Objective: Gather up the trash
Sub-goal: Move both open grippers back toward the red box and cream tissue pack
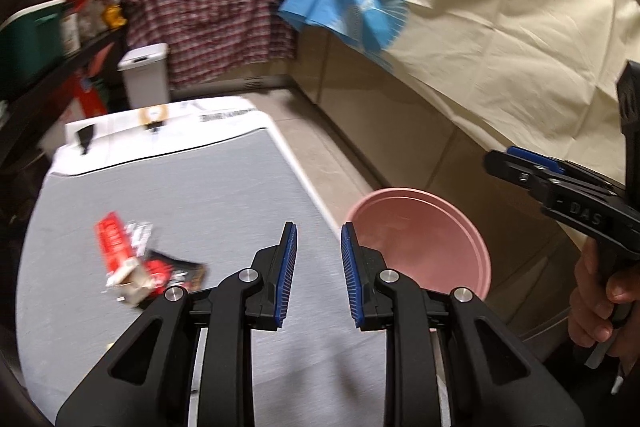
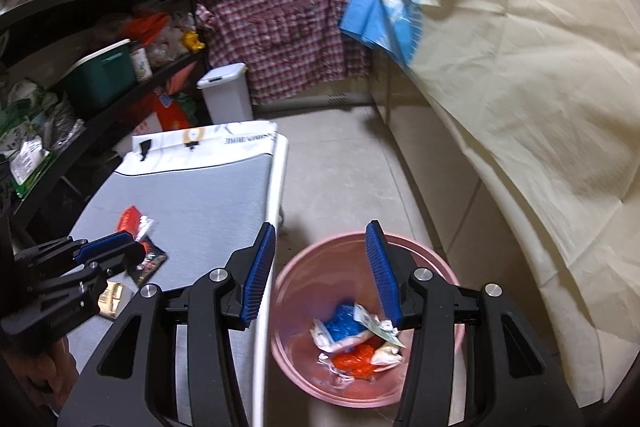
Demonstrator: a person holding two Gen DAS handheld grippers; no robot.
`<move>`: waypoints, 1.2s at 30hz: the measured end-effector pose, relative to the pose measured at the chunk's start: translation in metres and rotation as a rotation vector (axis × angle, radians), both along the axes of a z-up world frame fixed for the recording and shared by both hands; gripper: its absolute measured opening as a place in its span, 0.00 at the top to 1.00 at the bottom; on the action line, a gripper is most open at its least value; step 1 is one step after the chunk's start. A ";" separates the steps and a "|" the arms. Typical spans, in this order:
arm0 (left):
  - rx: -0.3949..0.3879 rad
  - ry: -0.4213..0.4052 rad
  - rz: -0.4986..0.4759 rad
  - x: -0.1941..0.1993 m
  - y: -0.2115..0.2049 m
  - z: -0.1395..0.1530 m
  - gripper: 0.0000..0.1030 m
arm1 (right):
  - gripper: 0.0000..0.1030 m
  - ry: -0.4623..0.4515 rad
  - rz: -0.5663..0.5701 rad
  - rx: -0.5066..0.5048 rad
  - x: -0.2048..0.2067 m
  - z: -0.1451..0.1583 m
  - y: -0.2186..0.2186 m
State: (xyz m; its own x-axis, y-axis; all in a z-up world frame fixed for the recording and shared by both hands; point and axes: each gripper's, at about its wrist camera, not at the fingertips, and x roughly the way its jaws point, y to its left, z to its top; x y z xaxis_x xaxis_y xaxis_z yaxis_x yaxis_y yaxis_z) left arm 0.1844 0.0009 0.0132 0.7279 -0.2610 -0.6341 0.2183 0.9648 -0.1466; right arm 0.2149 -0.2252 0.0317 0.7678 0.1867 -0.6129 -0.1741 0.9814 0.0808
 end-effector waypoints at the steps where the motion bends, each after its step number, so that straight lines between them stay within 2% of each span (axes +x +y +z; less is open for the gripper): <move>1: 0.001 -0.003 0.019 -0.001 0.010 0.001 0.78 | 0.54 -0.007 0.010 0.005 -0.002 0.001 0.005; 7: 0.012 -0.027 0.115 -0.013 0.065 0.004 0.78 | 0.64 -0.041 0.088 0.051 -0.014 0.004 0.041; 14: 0.008 -0.050 0.237 -0.025 0.130 0.016 0.78 | 0.62 -0.094 0.155 0.066 -0.036 -0.001 0.095; 19: -0.011 -0.068 0.303 -0.034 0.160 0.025 0.78 | 0.53 -0.087 0.171 0.075 -0.044 -0.012 0.129; 23: 0.002 -0.082 0.340 -0.041 0.177 0.029 0.77 | 0.38 -0.052 0.169 0.084 -0.048 -0.027 0.156; 25: 0.011 -0.082 0.357 -0.043 0.184 0.029 0.71 | 0.31 -0.038 0.174 0.081 -0.052 -0.036 0.169; 27: 0.012 -0.080 0.375 -0.047 0.191 0.028 0.51 | 0.20 -0.021 0.180 0.075 -0.056 -0.046 0.184; 32: -0.011 -0.058 0.420 -0.051 0.213 0.026 0.42 | 0.14 0.053 0.192 0.057 -0.059 -0.076 0.216; 36: -0.026 -0.055 0.442 -0.052 0.224 0.028 0.41 | 0.13 0.119 0.224 0.027 -0.058 -0.099 0.241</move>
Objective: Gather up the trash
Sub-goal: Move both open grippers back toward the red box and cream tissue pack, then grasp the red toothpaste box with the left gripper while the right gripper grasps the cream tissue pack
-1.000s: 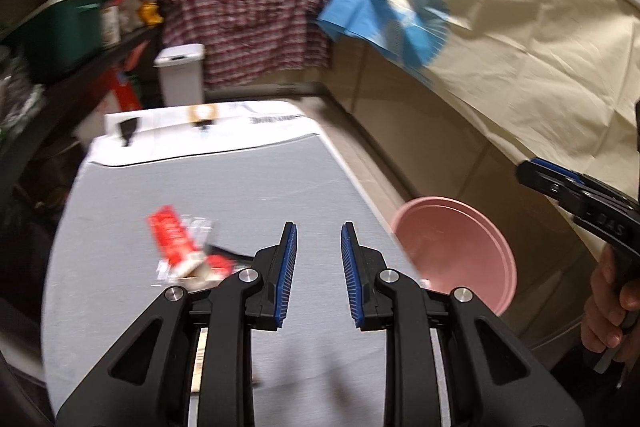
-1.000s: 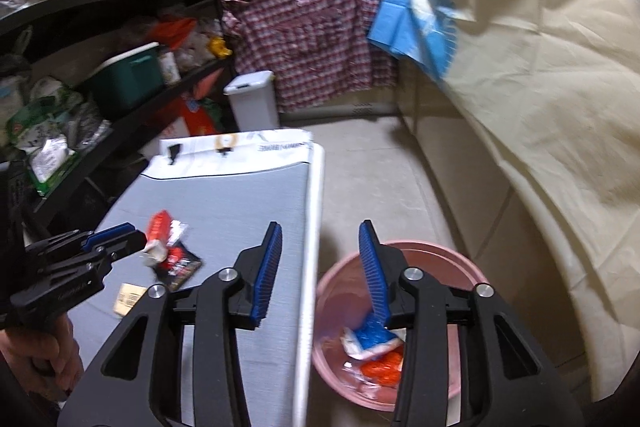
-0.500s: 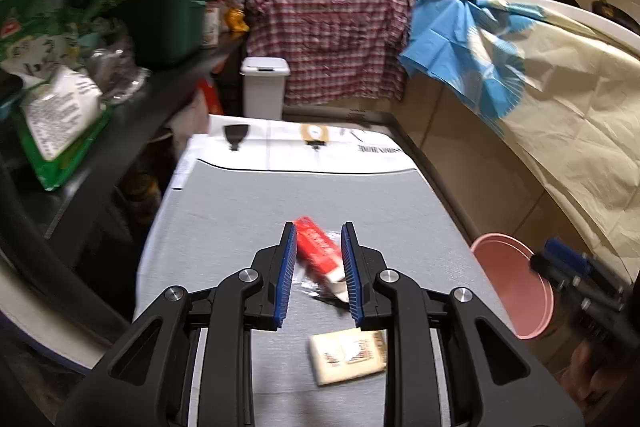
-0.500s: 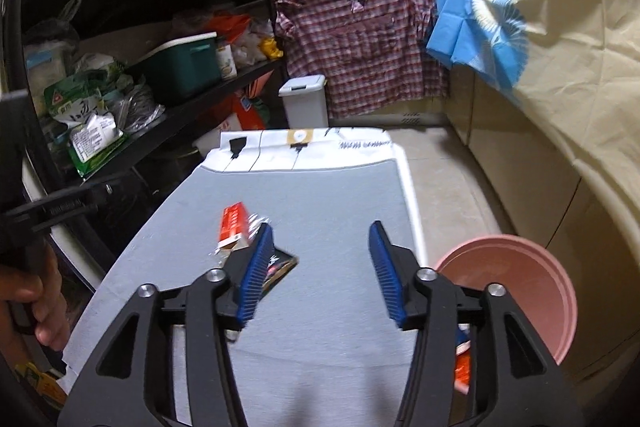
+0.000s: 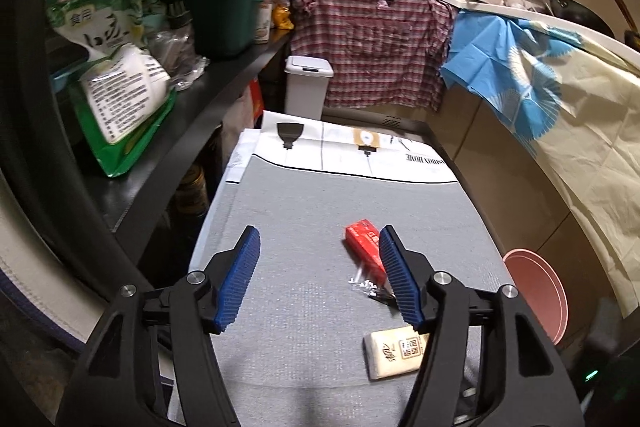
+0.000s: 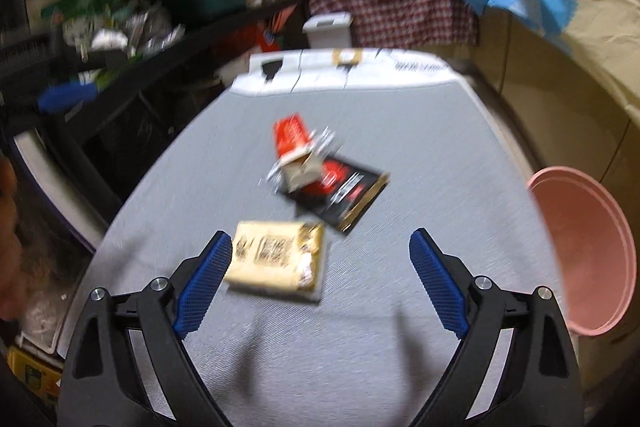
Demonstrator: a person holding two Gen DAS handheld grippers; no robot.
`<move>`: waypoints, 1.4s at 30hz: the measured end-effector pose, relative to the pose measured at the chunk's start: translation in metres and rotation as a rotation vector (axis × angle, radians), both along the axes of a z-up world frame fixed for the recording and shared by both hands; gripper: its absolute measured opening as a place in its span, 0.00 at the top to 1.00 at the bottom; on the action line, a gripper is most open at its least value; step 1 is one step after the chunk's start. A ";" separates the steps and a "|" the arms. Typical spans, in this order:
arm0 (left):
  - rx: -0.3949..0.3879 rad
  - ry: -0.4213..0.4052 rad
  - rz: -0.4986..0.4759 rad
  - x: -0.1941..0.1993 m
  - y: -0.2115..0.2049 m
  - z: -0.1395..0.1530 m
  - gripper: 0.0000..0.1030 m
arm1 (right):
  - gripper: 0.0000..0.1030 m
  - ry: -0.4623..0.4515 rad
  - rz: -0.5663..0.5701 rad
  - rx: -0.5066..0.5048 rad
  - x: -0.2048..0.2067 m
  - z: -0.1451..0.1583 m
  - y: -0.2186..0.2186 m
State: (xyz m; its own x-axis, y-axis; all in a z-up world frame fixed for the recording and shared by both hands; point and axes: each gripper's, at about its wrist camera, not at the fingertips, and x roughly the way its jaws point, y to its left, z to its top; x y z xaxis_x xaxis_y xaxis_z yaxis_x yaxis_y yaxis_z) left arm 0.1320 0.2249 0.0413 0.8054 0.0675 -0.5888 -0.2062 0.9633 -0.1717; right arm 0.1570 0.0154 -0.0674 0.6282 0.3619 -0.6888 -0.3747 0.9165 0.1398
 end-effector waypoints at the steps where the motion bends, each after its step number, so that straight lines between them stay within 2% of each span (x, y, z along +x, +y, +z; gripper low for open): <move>1: -0.005 -0.002 0.003 -0.001 0.002 0.001 0.41 | 0.13 0.015 0.012 -0.008 0.000 -0.006 0.006; 9: -0.018 0.003 0.025 0.000 0.013 -0.002 0.39 | 0.13 0.091 0.053 -0.062 0.007 -0.037 0.037; 17: -0.009 0.036 0.012 0.010 0.006 -0.016 0.39 | 0.15 0.112 0.049 -0.112 0.017 -0.046 0.044; 19: -0.009 0.043 0.007 0.014 0.003 -0.020 0.39 | 0.20 0.115 0.045 -0.109 0.019 -0.046 0.040; 20: -0.007 0.047 0.003 0.017 0.001 -0.023 0.39 | 0.27 0.118 0.043 -0.109 0.020 -0.046 0.039; 21: -0.005 0.050 0.001 0.019 -0.001 -0.024 0.39 | 0.28 0.120 0.039 -0.110 0.021 -0.046 0.036; 30: -0.001 0.092 -0.041 0.049 -0.032 -0.052 0.39 | 0.29 0.104 -0.031 -0.095 0.032 -0.037 0.000; 38: -0.062 0.136 -0.041 0.084 -0.057 -0.083 0.39 | 0.29 0.090 -0.103 -0.093 0.043 -0.033 -0.039; 42: -0.068 0.162 -0.024 0.098 -0.066 -0.097 0.39 | 0.29 0.083 -0.127 -0.098 0.048 -0.033 -0.053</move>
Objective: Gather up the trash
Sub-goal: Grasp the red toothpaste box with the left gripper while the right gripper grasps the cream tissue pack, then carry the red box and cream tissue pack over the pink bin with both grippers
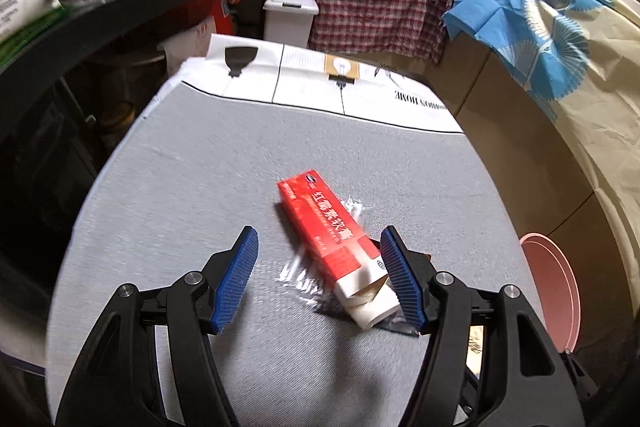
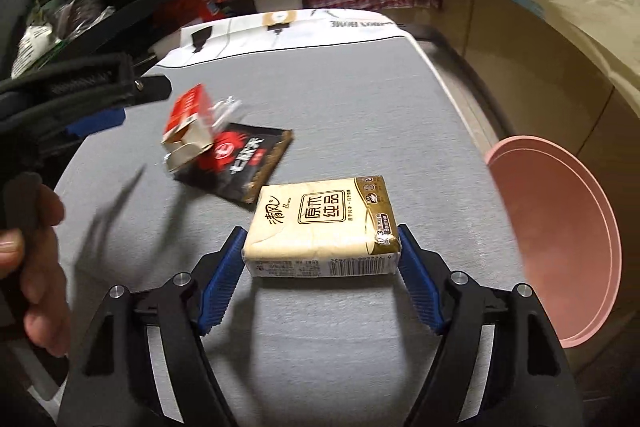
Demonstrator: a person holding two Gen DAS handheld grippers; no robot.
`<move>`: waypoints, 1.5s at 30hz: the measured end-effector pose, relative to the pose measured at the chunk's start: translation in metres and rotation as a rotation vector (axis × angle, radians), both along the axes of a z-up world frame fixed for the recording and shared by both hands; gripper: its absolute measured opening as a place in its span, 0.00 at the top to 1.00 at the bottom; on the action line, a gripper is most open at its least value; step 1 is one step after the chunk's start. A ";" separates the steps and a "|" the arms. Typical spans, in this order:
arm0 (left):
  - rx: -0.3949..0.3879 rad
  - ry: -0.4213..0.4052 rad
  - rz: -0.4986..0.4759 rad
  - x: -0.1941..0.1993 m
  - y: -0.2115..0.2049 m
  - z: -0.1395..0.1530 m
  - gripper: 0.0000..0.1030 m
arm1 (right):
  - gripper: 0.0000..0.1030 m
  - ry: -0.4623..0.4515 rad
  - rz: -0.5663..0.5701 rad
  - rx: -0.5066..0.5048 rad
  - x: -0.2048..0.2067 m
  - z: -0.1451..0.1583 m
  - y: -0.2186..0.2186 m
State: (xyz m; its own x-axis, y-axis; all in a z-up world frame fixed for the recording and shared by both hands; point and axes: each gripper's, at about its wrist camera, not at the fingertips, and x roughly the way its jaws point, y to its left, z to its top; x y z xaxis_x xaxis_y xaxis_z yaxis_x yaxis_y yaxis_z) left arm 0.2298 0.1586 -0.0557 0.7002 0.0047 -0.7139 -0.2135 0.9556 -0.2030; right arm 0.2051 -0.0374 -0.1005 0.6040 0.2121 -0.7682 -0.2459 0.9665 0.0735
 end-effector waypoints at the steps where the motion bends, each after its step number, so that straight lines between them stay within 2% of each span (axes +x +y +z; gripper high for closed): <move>1: 0.003 0.009 0.000 0.004 -0.003 -0.003 0.39 | 0.29 -0.004 -0.002 -0.004 0.001 0.000 -0.002; 6: -0.018 0.041 -0.002 0.016 -0.011 -0.014 0.39 | 0.29 -0.007 -0.012 -0.009 0.005 -0.001 -0.009; 10: 0.021 0.078 0.005 0.021 -0.017 -0.022 0.39 | 0.29 -0.010 -0.009 -0.015 0.006 -0.002 -0.011; 14: 0.021 0.096 0.014 0.024 -0.016 -0.027 0.40 | 0.29 -0.010 -0.014 -0.012 0.007 -0.001 -0.012; 18: 0.034 0.108 0.010 0.024 -0.018 -0.028 0.53 | 0.29 -0.015 -0.015 -0.011 0.007 0.000 -0.012; 20: 0.045 0.107 0.004 0.023 -0.019 -0.027 0.59 | 0.29 -0.020 -0.013 -0.011 0.007 0.001 -0.013; 26: 0.069 0.088 -0.011 0.017 -0.020 -0.020 0.66 | 0.29 -0.042 -0.016 -0.013 0.006 0.008 -0.016; 45: 0.091 -0.007 -0.061 -0.032 -0.022 0.019 0.67 | 0.30 -0.165 -0.028 -0.023 -0.014 0.049 -0.026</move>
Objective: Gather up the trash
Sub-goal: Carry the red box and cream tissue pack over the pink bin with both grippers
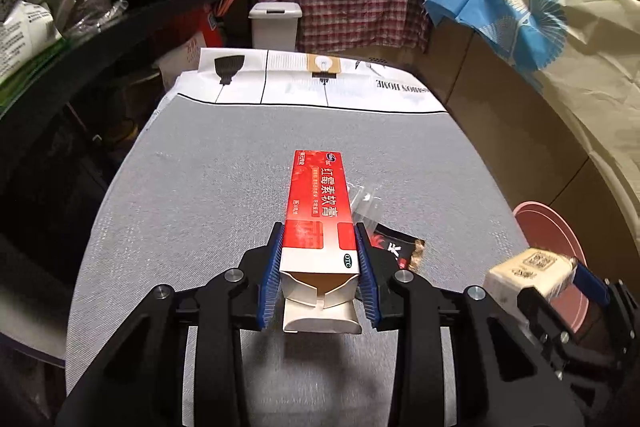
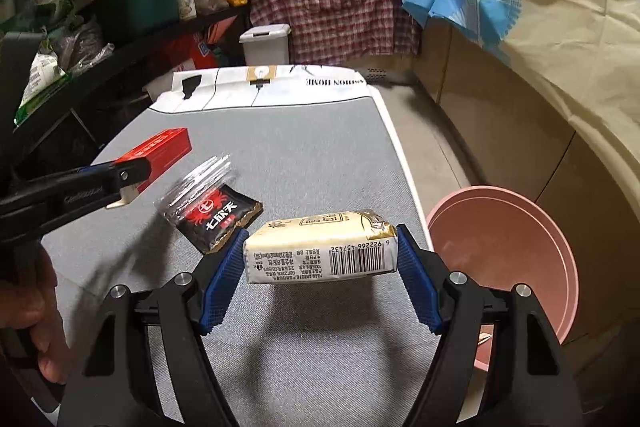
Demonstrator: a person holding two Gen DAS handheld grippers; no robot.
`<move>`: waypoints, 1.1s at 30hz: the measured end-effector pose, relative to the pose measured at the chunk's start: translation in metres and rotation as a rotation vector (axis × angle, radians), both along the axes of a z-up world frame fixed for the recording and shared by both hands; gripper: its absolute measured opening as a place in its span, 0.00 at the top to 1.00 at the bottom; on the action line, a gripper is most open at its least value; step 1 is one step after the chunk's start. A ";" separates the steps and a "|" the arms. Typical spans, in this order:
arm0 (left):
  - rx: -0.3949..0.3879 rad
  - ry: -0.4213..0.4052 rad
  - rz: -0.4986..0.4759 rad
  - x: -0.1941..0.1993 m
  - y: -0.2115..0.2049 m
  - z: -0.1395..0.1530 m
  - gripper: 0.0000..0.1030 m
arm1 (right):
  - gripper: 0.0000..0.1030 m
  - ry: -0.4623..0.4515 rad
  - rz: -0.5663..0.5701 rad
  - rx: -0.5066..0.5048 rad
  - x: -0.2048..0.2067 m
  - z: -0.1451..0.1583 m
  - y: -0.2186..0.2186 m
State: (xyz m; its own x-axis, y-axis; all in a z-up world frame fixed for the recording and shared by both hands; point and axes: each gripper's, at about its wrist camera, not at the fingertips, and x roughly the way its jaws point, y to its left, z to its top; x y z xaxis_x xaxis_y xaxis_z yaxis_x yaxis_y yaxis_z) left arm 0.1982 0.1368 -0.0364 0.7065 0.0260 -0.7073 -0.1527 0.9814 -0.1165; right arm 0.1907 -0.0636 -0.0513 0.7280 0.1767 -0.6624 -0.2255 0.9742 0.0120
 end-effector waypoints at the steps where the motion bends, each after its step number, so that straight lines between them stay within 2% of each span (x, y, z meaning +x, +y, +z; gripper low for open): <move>1: 0.000 -0.005 -0.003 -0.003 -0.001 0.002 0.67 | 0.30 -0.004 -0.001 0.001 -0.001 0.003 -0.002; 8: -0.001 -0.046 -0.021 -0.021 -0.004 0.020 0.67 | 0.31 -0.024 -0.007 0.019 -0.009 0.023 -0.014; 16: 0.003 -0.082 -0.070 -0.036 -0.022 0.036 0.67 | 0.31 -0.048 0.003 0.048 -0.014 0.065 -0.035; 22: 0.000 -0.103 -0.108 -0.038 -0.039 0.046 0.67 | 0.31 -0.080 0.016 0.030 -0.013 0.093 -0.057; 33: -0.006 -0.122 -0.193 -0.031 -0.084 0.055 0.67 | 0.31 -0.107 -0.013 0.008 -0.005 0.110 -0.106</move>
